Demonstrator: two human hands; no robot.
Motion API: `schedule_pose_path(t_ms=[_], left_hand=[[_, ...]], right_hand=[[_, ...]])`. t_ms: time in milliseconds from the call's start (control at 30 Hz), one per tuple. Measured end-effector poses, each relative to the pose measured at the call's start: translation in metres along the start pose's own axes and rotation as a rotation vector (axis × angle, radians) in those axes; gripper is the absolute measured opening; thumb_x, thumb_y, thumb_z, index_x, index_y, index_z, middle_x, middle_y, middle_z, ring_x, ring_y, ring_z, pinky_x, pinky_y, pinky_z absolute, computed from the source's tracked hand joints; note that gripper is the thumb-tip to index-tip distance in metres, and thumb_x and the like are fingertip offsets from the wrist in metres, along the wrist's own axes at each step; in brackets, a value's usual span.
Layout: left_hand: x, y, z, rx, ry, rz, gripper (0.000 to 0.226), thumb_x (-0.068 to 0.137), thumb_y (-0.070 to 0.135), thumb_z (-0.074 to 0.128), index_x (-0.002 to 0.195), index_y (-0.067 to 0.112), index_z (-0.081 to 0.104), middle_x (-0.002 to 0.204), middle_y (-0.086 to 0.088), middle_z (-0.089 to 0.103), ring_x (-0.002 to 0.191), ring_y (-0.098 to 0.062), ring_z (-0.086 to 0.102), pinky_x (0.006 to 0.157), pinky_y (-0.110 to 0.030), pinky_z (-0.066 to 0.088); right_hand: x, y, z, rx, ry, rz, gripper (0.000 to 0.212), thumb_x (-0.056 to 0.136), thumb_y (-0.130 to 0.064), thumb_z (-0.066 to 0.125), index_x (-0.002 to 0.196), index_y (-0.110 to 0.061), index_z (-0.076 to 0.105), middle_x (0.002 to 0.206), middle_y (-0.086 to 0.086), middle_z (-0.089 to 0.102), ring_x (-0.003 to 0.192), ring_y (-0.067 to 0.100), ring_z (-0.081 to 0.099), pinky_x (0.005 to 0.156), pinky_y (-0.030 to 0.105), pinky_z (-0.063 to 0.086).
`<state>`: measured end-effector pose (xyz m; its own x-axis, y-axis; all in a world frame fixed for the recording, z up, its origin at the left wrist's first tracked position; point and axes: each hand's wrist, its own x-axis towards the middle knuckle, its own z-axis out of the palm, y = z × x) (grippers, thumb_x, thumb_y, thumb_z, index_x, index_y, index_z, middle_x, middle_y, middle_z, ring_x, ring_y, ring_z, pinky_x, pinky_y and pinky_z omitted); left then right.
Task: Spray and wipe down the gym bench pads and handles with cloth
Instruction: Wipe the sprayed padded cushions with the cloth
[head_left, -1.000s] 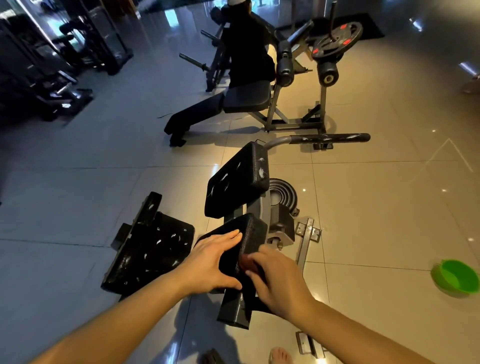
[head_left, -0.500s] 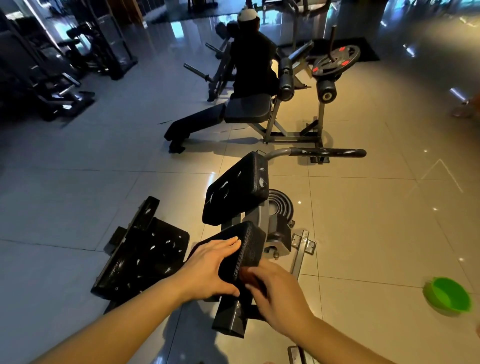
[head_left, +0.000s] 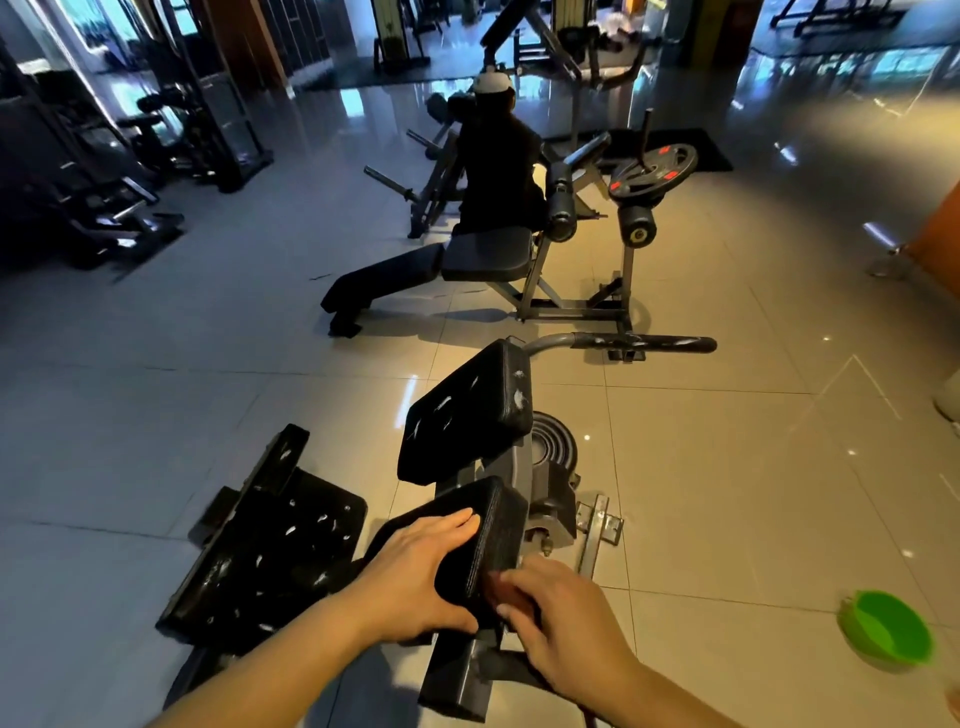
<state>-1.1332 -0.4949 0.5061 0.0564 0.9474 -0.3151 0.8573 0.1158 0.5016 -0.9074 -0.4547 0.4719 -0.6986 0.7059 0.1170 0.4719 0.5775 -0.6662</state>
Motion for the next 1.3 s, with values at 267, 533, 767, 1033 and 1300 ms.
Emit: schedule_pose_path(t_ms=[267,533,767,1033,1300], left_hand=[[-0.002,0.005,-0.004,0.04,0.0,0.01,0.116,0.073,0.056,0.084,0.163,0.033,0.015,0.168,0.018,0.015,0.153,-0.004,0.011,0.126,-0.035,0.009],[0.0,0.002,-0.002,0.034,-0.006,0.012,0.116,0.073,0.055,0.085,0.163,0.033,0.016,0.167,0.018,0.015,0.154,-0.006,0.011,0.128,-0.038,0.012],[-0.002,0.003,-0.003,0.05,-0.018,0.006,0.115,0.074,0.056,0.084,0.163,0.032,0.015,0.168,0.016,0.014,0.154,-0.006,0.009,0.128,-0.039,0.01],[0.001,0.001,-0.001,0.059,-0.019,0.009,0.115,0.075,0.055,0.083,0.163,0.032,0.014,0.169,0.015,0.014,0.154,-0.007,0.009,0.127,-0.038,0.01],[0.001,-0.001,0.0,0.051,-0.016,0.018,0.114,0.075,0.055,0.083,0.162,0.033,0.013,0.169,0.016,0.013,0.154,-0.008,0.009,0.127,-0.039,0.011]], right_hand=[[0.069,0.021,-0.003,-0.104,0.221,0.183,0.018,0.097,-0.036,0.061,0.108,-0.023,0.068,0.094,-0.008,0.056,0.088,0.014,0.058,0.073,0.028,0.043],[0.035,0.01,-0.006,-0.101,0.075,0.005,0.02,0.096,-0.037,0.06,0.111,-0.027,0.069,0.097,-0.008,0.06,0.089,0.012,0.057,0.073,0.03,0.047],[0.052,0.008,-0.001,-0.138,0.18,0.141,0.018,0.097,-0.034,0.061,0.108,-0.023,0.069,0.092,-0.009,0.052,0.084,0.01,0.053,0.069,0.025,0.036],[0.059,0.011,-0.008,-0.166,0.129,0.091,0.02,0.097,-0.036,0.06,0.111,-0.025,0.069,0.097,-0.008,0.059,0.089,0.012,0.057,0.071,0.026,0.041],[0.013,-0.016,0.003,-0.055,0.071,0.059,0.021,0.096,-0.04,0.058,0.113,-0.03,0.068,0.099,-0.012,0.059,0.088,0.006,0.055,0.076,0.025,0.049]])
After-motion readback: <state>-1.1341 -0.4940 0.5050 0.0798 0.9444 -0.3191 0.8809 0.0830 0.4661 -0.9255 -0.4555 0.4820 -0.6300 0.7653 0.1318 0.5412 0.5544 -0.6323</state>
